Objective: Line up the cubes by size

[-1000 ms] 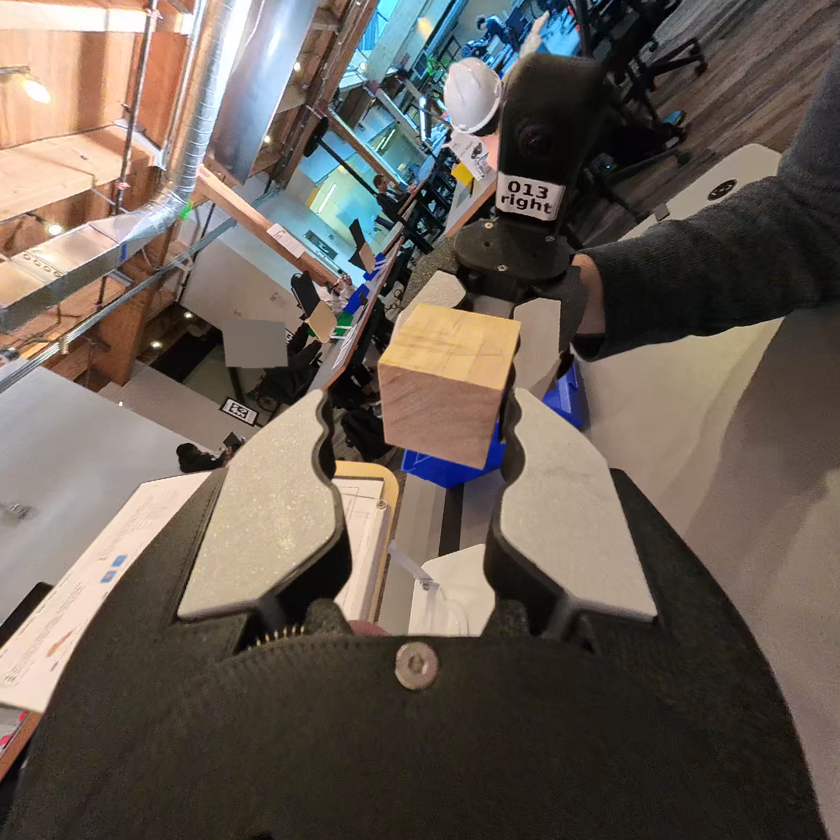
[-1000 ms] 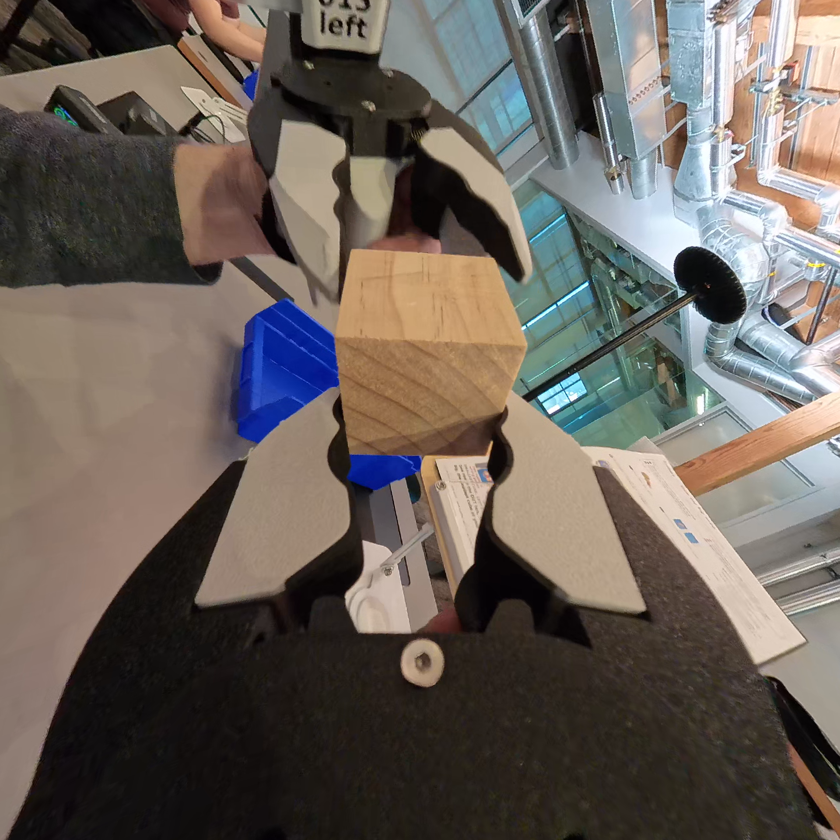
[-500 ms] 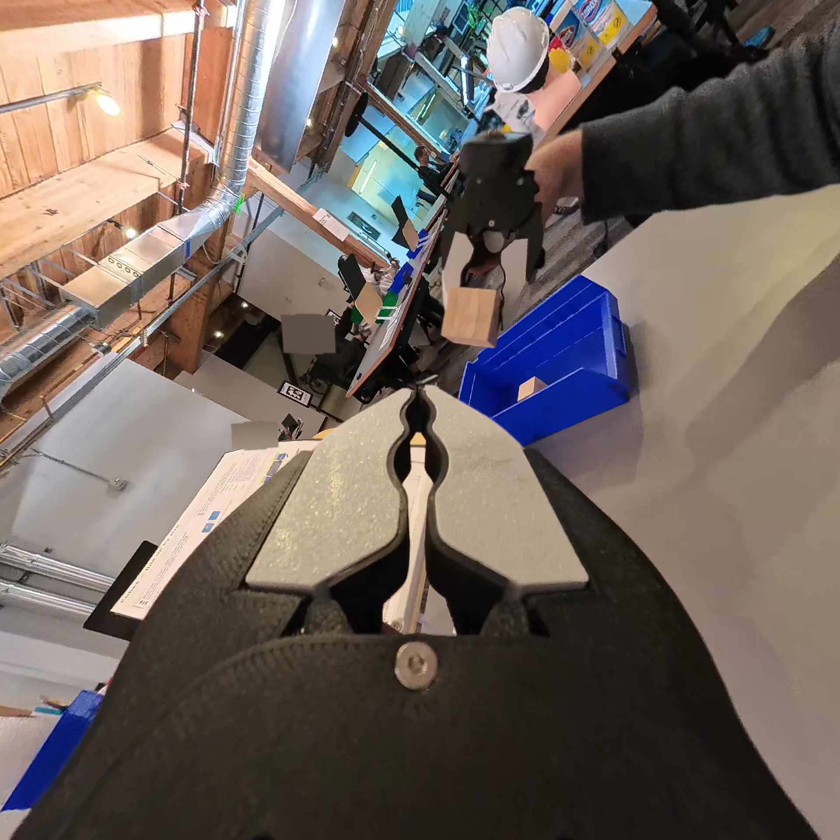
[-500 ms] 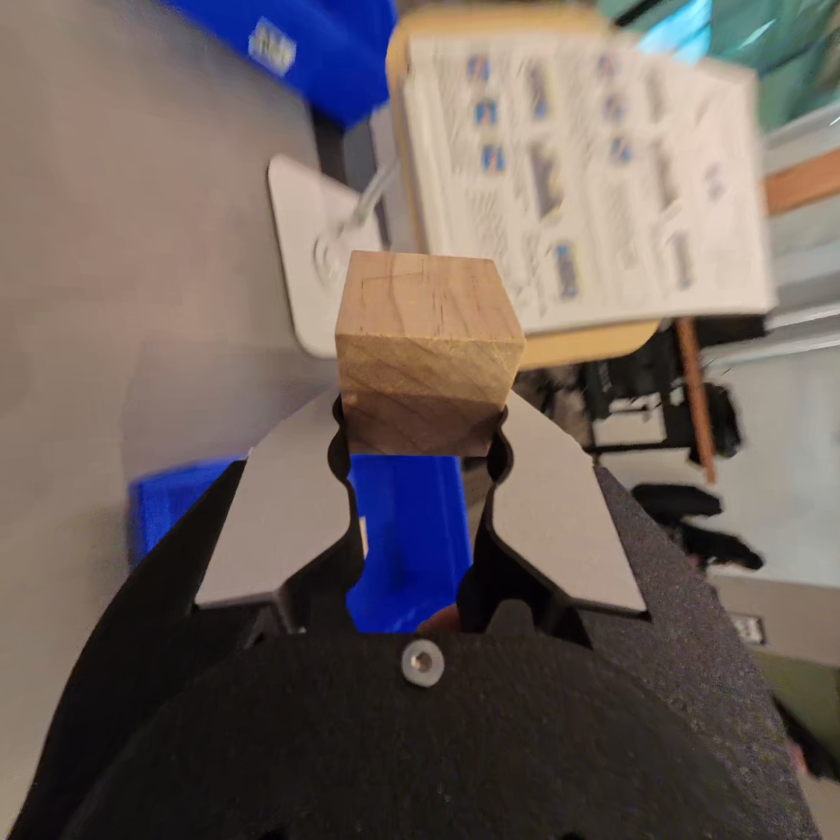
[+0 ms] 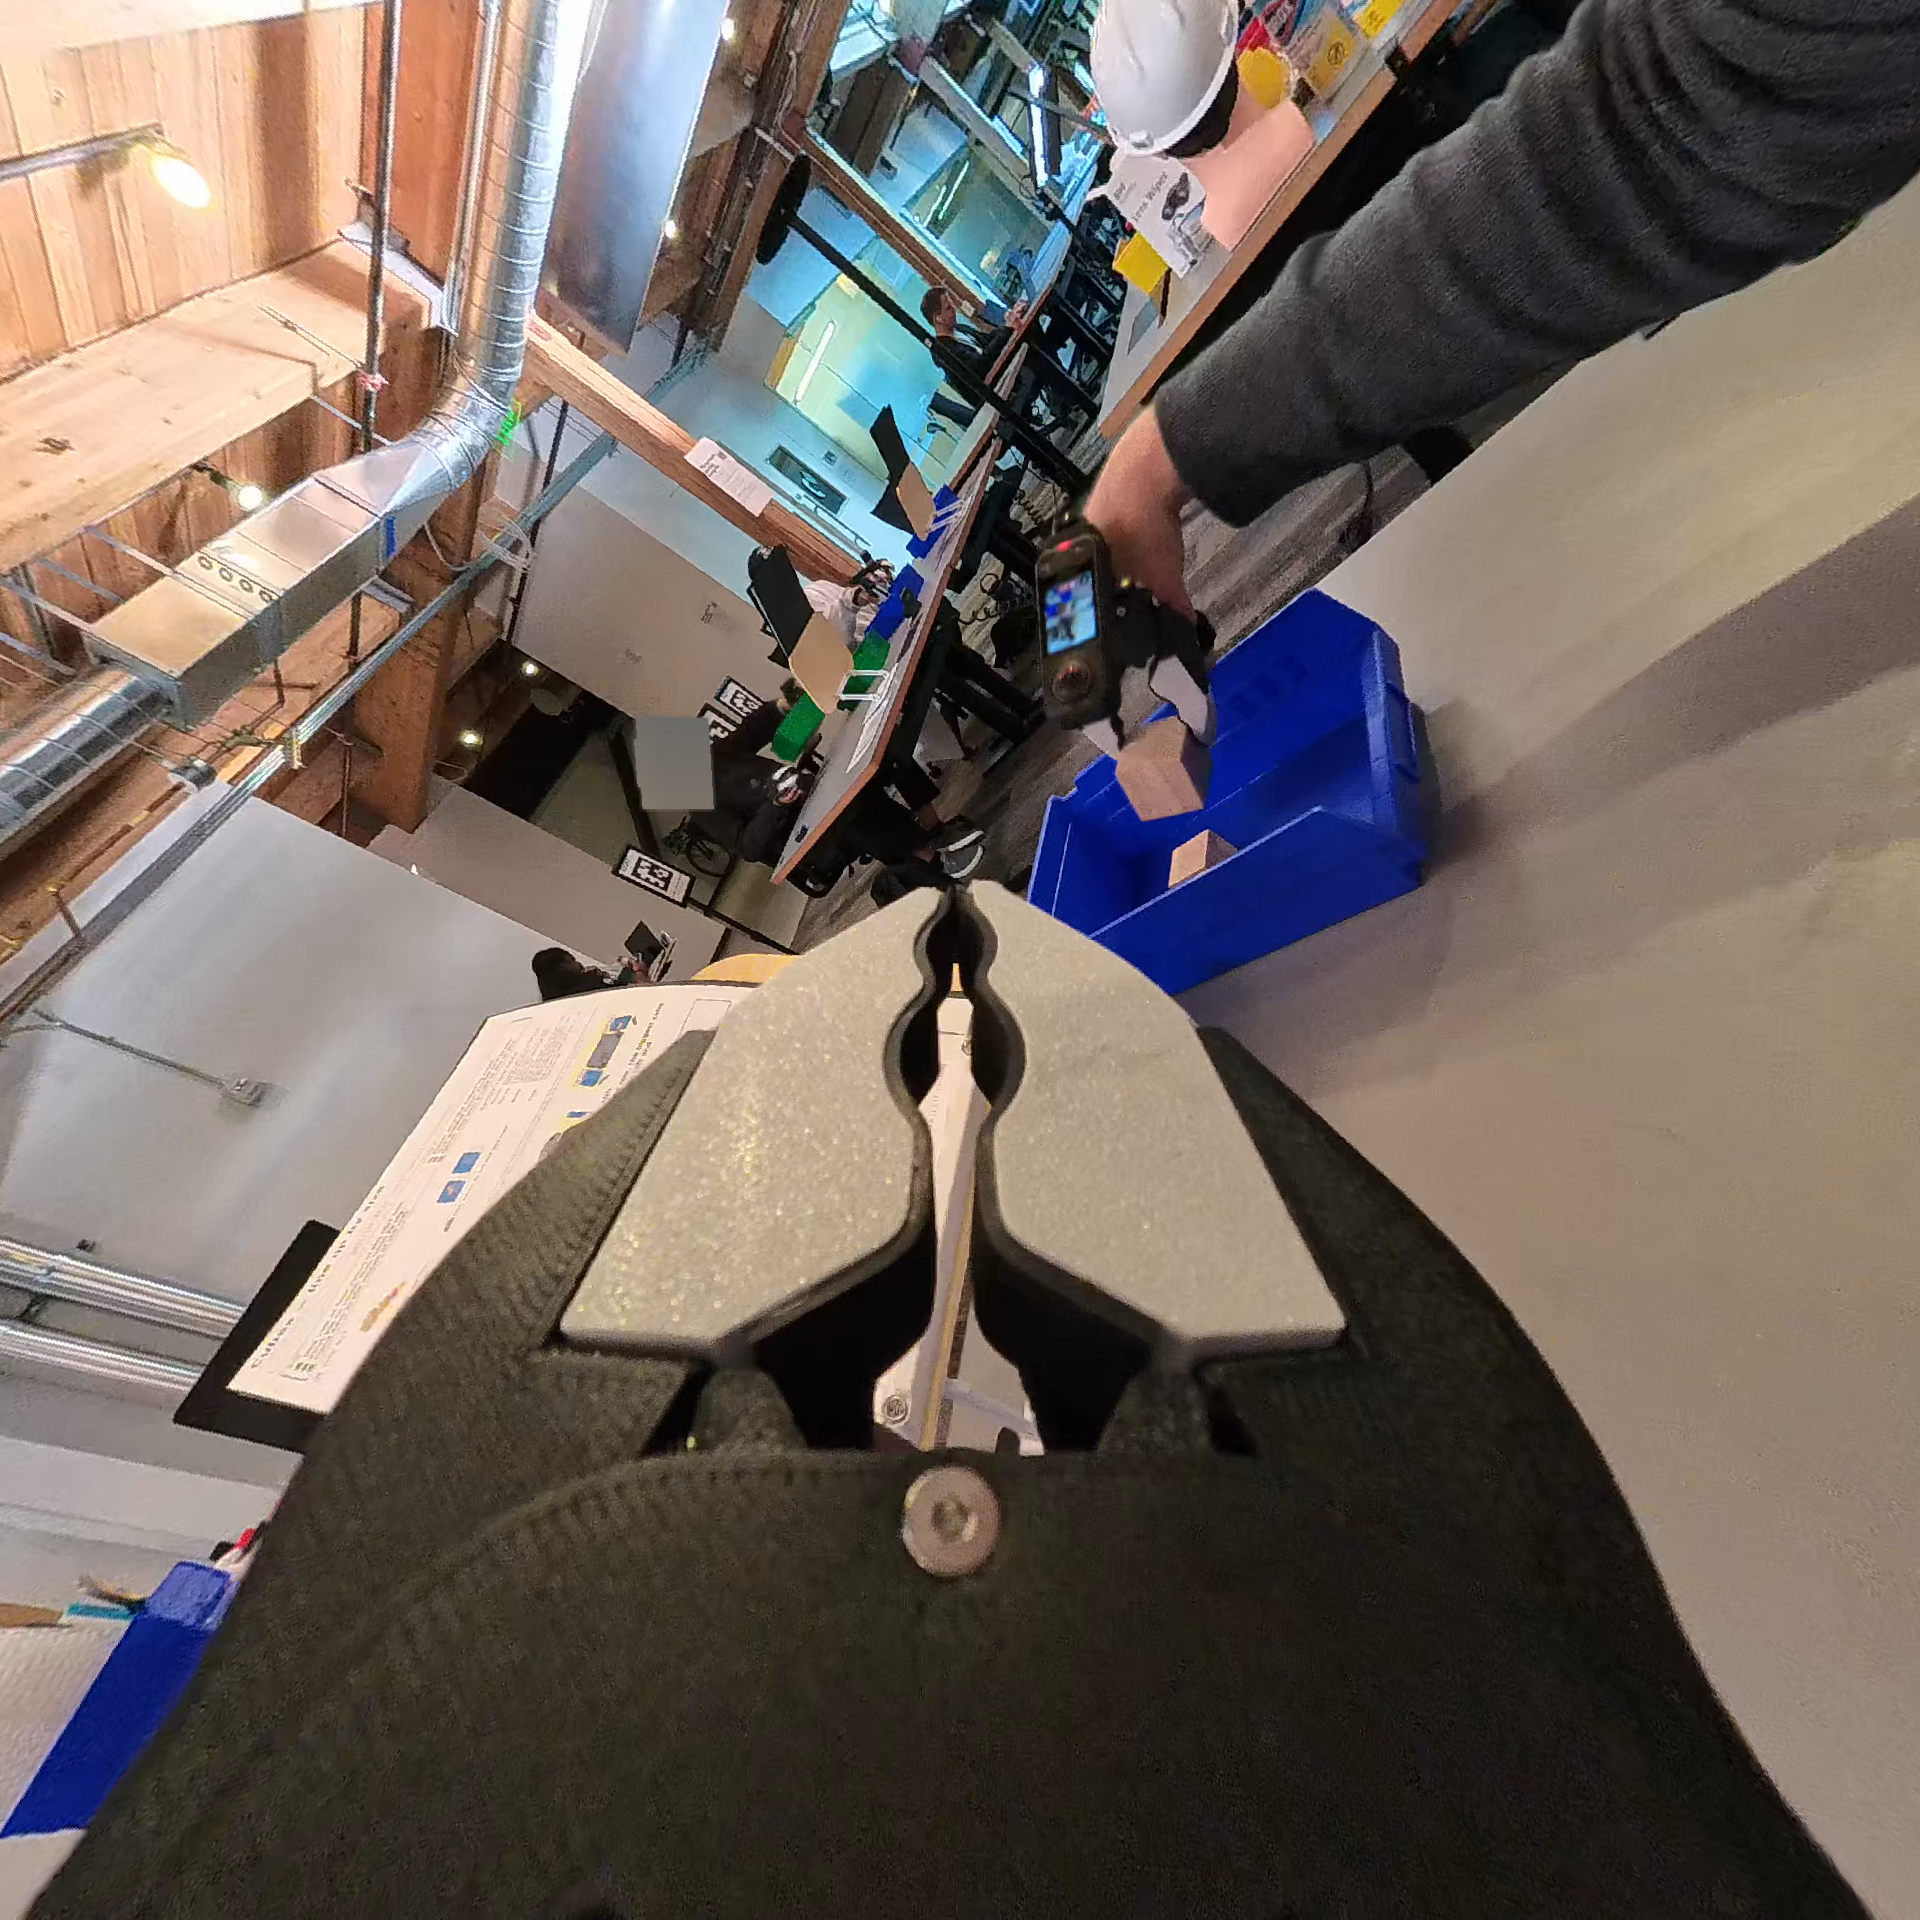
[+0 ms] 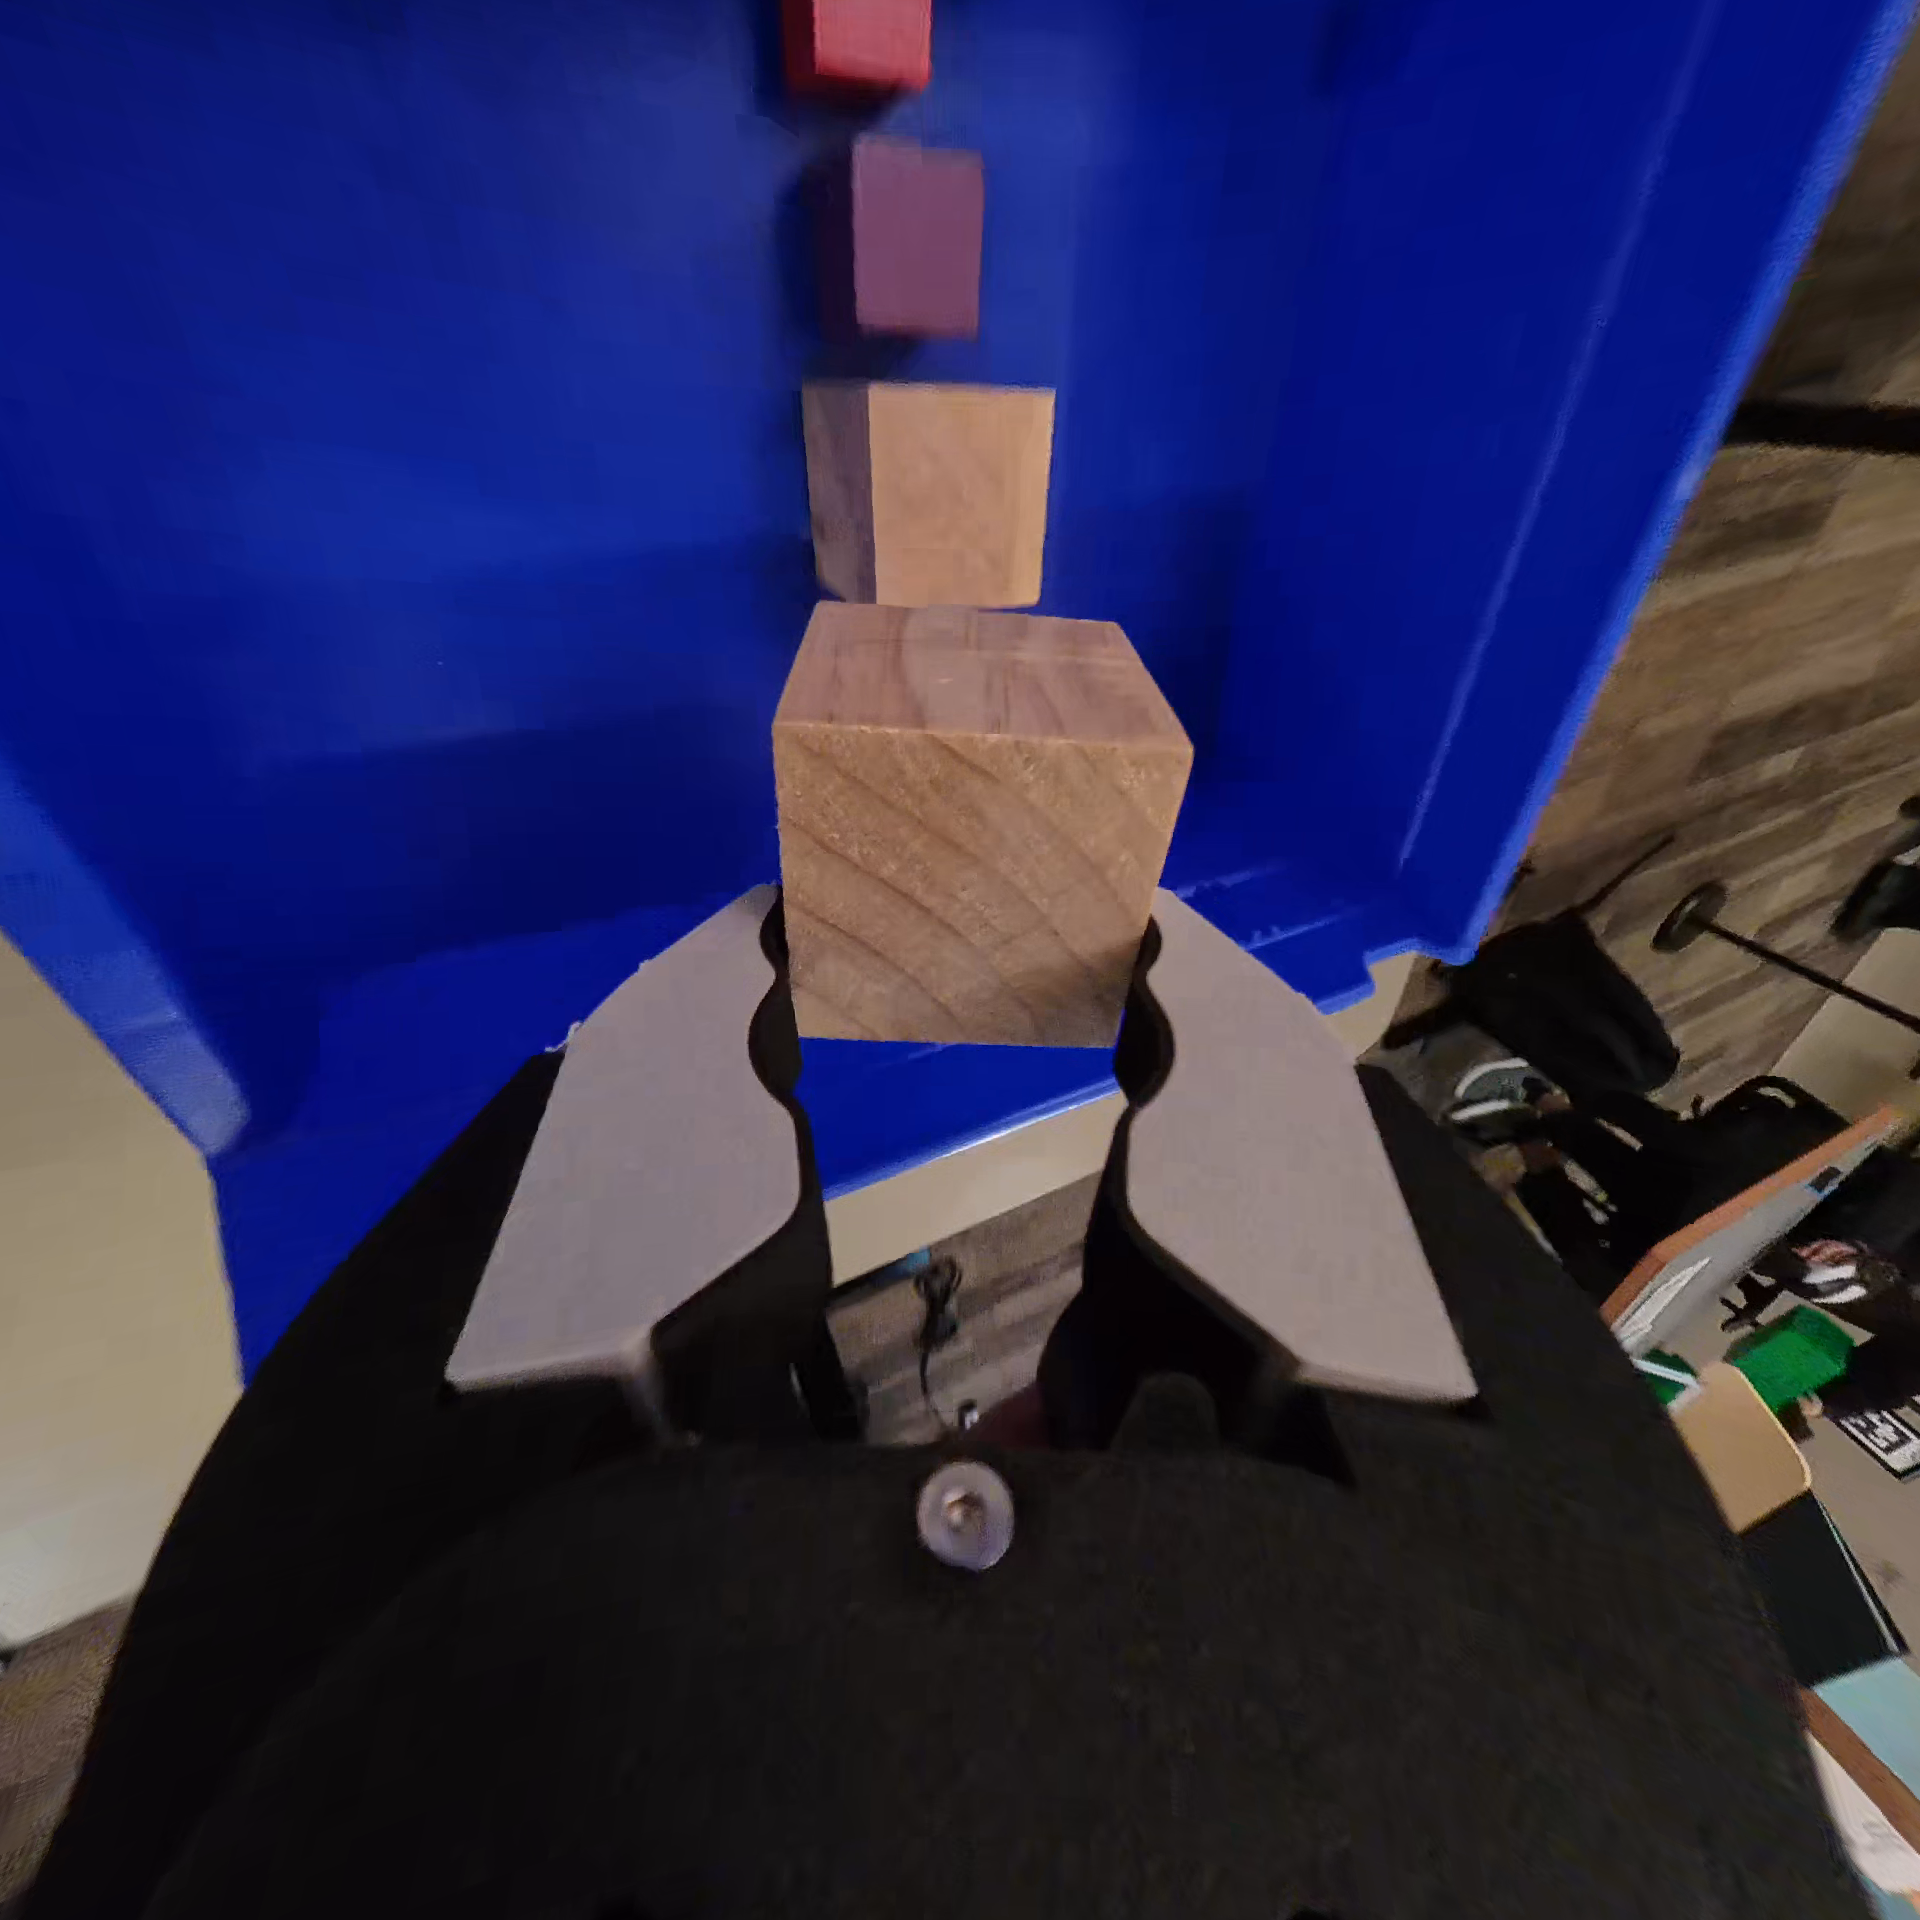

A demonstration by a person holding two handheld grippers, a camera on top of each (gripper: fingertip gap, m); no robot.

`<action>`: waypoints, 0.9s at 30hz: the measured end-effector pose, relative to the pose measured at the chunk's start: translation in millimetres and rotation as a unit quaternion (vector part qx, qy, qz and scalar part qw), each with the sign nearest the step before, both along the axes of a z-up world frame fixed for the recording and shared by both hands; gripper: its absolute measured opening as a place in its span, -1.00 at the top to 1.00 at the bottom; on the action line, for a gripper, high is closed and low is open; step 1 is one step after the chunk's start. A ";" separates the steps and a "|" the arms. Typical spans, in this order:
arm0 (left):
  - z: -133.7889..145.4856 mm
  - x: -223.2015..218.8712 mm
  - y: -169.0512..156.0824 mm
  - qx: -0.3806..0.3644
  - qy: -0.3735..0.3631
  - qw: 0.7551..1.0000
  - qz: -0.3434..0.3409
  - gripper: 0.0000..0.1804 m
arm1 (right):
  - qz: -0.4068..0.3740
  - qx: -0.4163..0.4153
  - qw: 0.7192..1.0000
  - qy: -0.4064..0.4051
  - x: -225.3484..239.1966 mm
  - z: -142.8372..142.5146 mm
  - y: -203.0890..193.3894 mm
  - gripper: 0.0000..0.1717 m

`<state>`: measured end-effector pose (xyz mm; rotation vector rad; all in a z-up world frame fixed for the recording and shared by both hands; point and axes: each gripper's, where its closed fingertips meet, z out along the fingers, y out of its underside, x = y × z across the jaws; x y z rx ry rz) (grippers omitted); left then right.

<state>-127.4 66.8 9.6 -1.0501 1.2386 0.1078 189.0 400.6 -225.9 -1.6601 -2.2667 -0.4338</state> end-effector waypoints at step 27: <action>-11.0 0.6 12.7 -0.017 0.012 1.000 0.006 1.00 | 0.004 -0.072 0.980 -0.186 14.3 -64.5 29.2 0.31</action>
